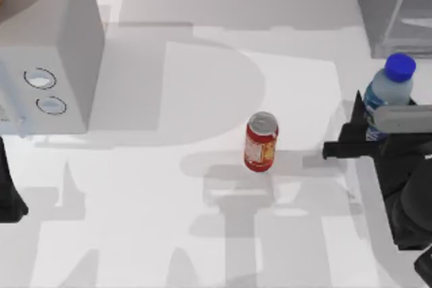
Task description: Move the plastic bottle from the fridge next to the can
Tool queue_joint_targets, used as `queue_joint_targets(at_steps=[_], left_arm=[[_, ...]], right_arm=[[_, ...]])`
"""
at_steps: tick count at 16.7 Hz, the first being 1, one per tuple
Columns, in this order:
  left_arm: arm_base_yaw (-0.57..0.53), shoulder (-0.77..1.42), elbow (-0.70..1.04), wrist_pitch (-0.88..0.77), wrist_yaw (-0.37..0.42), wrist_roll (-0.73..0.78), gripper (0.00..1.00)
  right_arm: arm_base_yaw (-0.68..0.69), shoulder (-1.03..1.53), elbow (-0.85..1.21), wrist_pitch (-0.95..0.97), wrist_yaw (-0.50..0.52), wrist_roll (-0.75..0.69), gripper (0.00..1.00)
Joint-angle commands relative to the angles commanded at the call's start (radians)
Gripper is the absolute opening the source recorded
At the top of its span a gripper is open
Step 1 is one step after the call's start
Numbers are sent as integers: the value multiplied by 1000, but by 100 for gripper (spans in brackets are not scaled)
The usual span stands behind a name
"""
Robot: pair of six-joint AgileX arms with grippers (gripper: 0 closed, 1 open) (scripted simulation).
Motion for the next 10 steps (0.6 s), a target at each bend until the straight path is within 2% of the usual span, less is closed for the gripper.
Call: queue_joint_targets(at_steps=[9, 10], left_arm=[[0, 0, 0, 0, 0, 0, 100], [0, 0, 0, 0, 0, 0, 100]], right_arm=[[0, 0, 0, 0, 0, 0, 98], [0, 0, 0, 0, 0, 0, 100]])
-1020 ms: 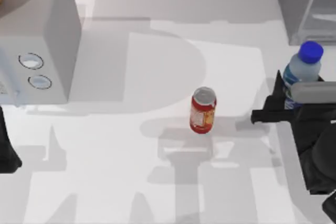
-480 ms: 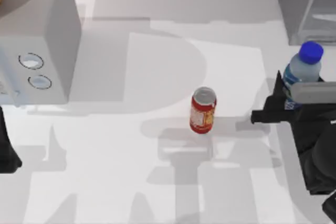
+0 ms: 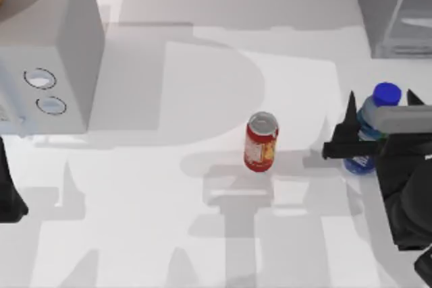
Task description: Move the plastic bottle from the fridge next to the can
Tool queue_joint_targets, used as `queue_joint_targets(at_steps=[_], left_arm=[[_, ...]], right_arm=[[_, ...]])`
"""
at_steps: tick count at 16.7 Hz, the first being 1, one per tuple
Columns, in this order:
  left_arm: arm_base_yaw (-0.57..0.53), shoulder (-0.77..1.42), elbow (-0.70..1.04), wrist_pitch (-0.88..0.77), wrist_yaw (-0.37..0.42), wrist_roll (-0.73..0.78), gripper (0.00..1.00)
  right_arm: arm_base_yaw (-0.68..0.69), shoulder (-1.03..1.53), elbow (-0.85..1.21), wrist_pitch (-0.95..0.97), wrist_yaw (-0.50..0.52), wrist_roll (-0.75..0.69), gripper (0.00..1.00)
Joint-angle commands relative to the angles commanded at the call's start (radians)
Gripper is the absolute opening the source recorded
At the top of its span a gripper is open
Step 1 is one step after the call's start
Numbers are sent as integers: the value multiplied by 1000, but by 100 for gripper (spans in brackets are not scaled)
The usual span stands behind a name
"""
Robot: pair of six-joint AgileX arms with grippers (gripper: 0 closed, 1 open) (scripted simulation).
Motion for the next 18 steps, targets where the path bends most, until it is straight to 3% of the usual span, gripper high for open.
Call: queue_joint_targets(at_steps=[9, 17, 18], left_arm=[[0, 0, 0, 0, 0, 0, 100], [0, 0, 0, 0, 0, 0, 100], [0, 0, 0, 0, 0, 0, 100]], right_arm=[[2, 0, -3, 3, 3, 0, 100], [76, -13, -99, 85, 76, 0, 100], [75, 70, -94, 53, 69, 0, 100]])
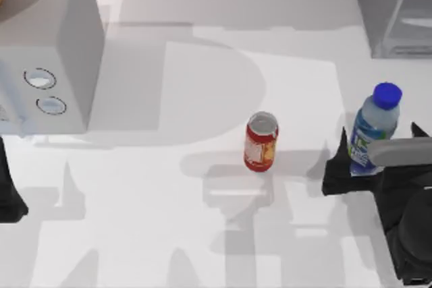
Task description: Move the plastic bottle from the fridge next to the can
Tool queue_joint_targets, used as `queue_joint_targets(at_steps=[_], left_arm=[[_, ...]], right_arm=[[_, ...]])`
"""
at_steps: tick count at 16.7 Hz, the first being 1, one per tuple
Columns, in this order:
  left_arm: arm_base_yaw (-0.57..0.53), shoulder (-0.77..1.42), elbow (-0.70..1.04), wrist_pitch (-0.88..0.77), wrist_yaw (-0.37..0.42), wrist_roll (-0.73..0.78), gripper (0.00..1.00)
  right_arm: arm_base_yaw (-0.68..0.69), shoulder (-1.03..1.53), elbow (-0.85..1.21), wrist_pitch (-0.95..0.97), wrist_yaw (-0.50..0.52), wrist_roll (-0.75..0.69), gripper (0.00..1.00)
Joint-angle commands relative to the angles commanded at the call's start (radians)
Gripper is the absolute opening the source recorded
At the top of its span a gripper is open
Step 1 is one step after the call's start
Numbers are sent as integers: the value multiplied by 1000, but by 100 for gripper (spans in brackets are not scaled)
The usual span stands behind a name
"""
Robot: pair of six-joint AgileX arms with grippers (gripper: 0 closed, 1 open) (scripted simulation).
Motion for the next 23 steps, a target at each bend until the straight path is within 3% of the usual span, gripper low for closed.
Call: queue_joint_targets(at_steps=[6, 12, 18, 23], left_arm=[[0, 0, 0, 0, 0, 0, 100], [0, 0, 0, 0, 0, 0, 100], [0, 0, 0, 0, 0, 0, 100], [0, 0, 0, 0, 0, 0, 100]], right_arm=[[-56, -151, 12, -53, -59, 62, 100], [-255, -634, -99, -238, -225, 110, 100], [-391, -1320, -159, -723, -407, 132, 100], [-544, -1753, -114, -1262, -461, 83, 100]])
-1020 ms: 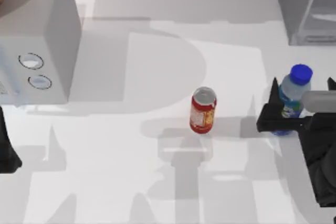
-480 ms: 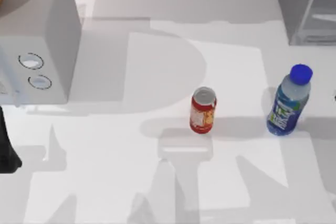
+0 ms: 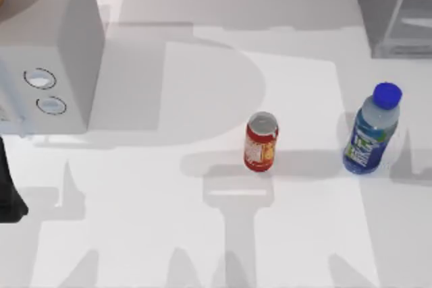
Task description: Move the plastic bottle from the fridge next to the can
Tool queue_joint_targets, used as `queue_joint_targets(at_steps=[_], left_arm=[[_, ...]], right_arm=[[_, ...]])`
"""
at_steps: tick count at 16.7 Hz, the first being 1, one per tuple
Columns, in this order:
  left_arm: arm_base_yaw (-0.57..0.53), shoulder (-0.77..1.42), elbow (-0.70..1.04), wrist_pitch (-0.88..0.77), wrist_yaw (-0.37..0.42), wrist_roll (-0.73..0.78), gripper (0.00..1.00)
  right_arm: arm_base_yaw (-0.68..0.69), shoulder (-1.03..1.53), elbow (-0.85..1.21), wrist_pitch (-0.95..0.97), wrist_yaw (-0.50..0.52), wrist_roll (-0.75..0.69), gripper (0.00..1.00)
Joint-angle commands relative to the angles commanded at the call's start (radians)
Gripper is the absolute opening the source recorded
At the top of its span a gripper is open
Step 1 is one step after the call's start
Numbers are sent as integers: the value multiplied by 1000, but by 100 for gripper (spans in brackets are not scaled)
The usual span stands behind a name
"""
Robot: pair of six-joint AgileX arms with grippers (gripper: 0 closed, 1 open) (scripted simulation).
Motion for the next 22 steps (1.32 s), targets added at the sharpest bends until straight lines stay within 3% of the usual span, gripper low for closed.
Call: queue_joint_targets(at_steps=[6, 9, 17, 22], left_arm=[[0, 0, 0, 0, 0, 0, 100], [0, 0, 0, 0, 0, 0, 100], [0, 0, 0, 0, 0, 0, 100], [0, 0, 0, 0, 0, 0, 100]], right_arm=[[-89, -269, -58, -413, -101, -74, 100], [-70, -323, -94, -490, -156, -78, 100], [-71, -350, -72, -528, -157, -78, 100], [-74, -513, 63, -791, -152, -81, 100]])
